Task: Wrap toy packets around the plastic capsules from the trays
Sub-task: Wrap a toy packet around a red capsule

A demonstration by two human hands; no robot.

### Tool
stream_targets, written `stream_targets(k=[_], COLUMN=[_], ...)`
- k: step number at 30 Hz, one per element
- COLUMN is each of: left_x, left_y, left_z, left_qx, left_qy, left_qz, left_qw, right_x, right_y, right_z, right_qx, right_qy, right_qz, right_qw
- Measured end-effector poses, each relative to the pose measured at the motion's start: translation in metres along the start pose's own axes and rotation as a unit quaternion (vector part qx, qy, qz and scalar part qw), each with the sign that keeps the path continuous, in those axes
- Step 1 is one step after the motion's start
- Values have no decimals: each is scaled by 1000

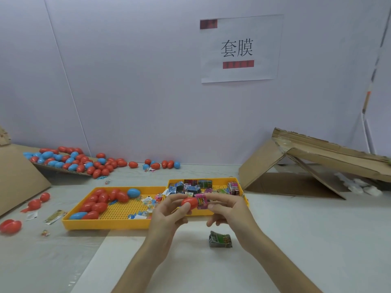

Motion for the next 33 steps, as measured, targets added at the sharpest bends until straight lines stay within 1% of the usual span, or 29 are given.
stream_targets(k=[4,10,18,24,29,33], left_x=[0,0,-3,-4,-4,-1], left_y=[1,1,-1,-3,0,6], left_z=[1,2,6,8,5,3], left_qx=[-34,-110,-165,-167,-160,-146], left_qy=[11,27,67,76,70,54], left_qz=[-22,-29,-49,-65,-80,-96], left_qw=[999,993,983,981,981,983], right_x=[0,0,1,1,2,4], right_y=[2,3,2,2,-2,-5], right_z=[-1,-1,-8,-10,-9,-11], right_qx=[25,55,99,108,112,119], right_qy=[-9,-16,-39,-42,-26,-34], right_qz=[-9,-18,23,40,87,115], right_qw=[1000,998,994,992,990,986])
Point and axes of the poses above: each hand's wrist, its own x-axis away from the middle knuckle, its own z-axis out of the back of the hand, y = z × x, the point moved 7 cm from there along -x, towards the middle knuckle, and after that the axes turned 14 degrees about -x, right-handed, at the moved point
